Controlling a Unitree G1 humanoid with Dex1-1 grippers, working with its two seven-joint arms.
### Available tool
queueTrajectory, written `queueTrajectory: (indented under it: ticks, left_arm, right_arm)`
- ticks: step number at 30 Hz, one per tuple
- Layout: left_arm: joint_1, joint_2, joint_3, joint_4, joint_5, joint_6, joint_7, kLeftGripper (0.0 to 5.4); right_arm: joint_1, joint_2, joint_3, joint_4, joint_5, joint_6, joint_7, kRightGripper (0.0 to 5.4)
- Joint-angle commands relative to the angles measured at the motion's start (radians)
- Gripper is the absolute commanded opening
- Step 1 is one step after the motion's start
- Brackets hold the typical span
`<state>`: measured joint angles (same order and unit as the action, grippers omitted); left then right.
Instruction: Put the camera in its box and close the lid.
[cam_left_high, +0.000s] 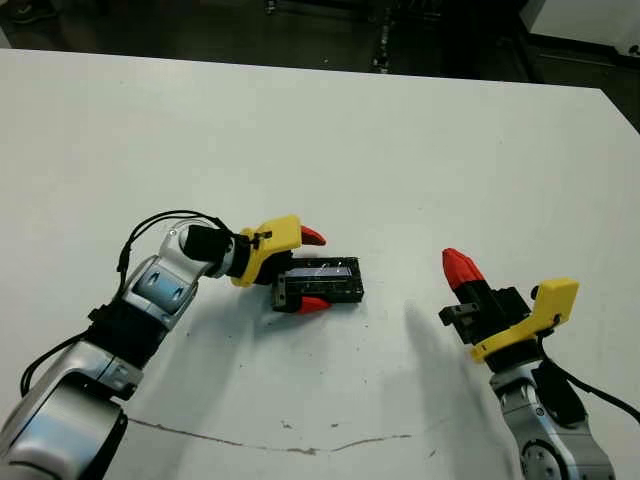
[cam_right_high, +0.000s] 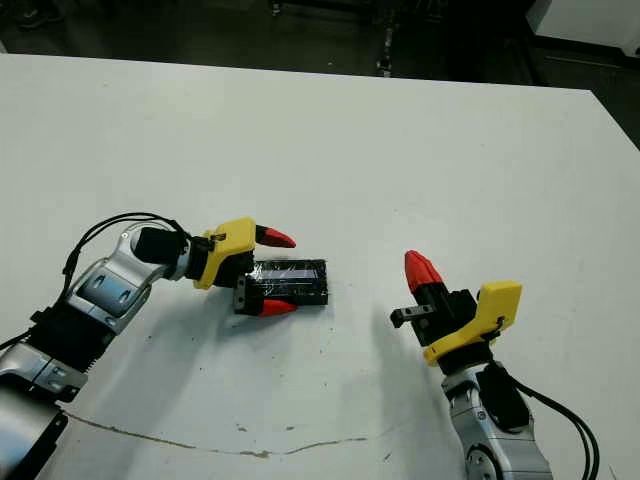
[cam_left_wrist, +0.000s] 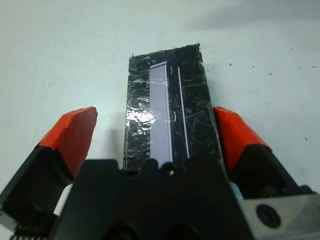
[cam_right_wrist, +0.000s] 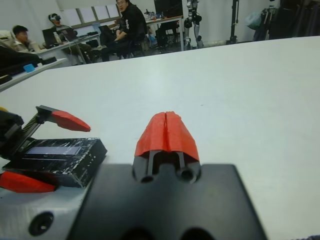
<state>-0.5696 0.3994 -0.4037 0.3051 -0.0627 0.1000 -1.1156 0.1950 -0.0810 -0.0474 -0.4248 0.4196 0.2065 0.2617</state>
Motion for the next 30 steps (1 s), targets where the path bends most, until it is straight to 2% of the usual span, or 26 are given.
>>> queueTrajectory:
  ticks: [1,3,9,15,22,27,30]
  left_arm:
    - [0.094,0.095,-0.008,-0.009,0.026,0.021,-0.052,5.39]
    - [0.118,0.131,0.011,-0.038,0.017,0.012,-0.057,5.39]
    - [0.171,0.205,0.079,-0.083,-0.068,0.046,-0.105,5.39]
    - [0.193,0.258,0.143,-0.127,-0.133,0.12,-0.128,5.39]
    - [0.187,0.305,0.202,-0.148,-0.14,0.17,-0.11,5.39]
    - [0.192,0.335,0.275,-0.114,-0.134,0.15,-0.068,5.39]
    - [0.22,0.321,0.352,-0.175,-0.153,0.244,0.053,5.39]
  right_arm:
    - [0.005,-0.01,-0.009,0.003,0.008,0.013,0.001,0.0]
    - [0.006,-0.012,-0.005,0.002,-0.001,0.007,0.001,0.0]
    - [0.006,-0.009,-0.001,-0.002,0.001,0.015,-0.004,0.0]
    - [0.005,-0.01,0.003,-0.002,-0.007,0.01,-0.004,0.0]
    - [0.003,-0.01,0.005,0.004,-0.002,-0.001,0.009,0.0]
    - [0.002,-0.011,0.005,0.0,-0.007,0.007,0.003,0.0]
    - [0.001,-0.015,0.007,-0.002,-0.011,0.009,0.004,0.0]
